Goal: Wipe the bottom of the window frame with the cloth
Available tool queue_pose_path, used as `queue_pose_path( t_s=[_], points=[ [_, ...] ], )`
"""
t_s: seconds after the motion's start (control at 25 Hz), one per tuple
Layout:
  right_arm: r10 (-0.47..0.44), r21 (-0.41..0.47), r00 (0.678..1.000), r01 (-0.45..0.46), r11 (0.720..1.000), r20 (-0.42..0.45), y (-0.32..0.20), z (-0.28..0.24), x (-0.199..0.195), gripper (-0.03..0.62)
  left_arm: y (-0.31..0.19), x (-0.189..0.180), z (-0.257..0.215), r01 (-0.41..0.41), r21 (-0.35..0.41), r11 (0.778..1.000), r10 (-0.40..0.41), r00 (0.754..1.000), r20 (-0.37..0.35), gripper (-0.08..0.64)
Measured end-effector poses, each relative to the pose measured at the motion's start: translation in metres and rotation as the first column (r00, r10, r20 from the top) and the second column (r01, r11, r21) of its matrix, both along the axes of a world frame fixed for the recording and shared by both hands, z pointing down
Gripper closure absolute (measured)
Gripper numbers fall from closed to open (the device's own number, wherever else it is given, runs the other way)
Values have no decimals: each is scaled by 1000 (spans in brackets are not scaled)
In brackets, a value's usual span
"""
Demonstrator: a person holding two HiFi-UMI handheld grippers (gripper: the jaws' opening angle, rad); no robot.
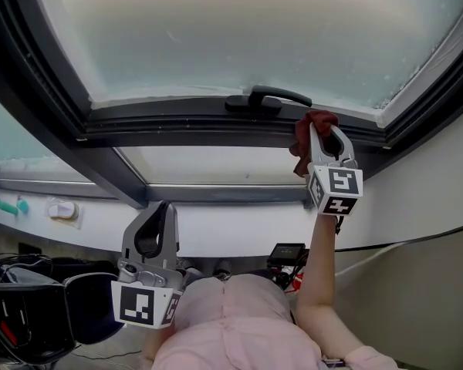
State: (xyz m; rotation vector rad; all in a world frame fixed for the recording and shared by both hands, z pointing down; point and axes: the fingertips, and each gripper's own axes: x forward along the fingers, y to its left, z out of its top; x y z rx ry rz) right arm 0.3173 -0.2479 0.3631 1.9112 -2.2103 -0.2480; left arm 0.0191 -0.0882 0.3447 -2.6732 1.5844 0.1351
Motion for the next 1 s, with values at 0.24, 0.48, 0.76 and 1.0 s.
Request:
queue_pose_path(
  t_s=[0.24, 0.48, 0.76, 1.0],
  points=[
    [27, 2, 1000, -27, 1000, -1, 1, 1, 16, 522, 3, 4, 3, 1, -7, 1000, -1, 1000, 1, 566],
    [48, -1, 999, -48, 999, 0, 3, 1, 34, 522, 4, 11, 1, 2, -1, 1000, -2, 1000, 4, 566],
    [102, -3, 995, -102, 995, 3, 6, 1, 65, 522, 3, 20, 0, -10, 3, 1000, 10, 1000, 4, 566],
    [145, -3, 989, -145, 989, 4, 8, 1, 90, 522, -1, 26, -2, -20, 6, 1000, 20, 1000, 6, 566]
  ],
)
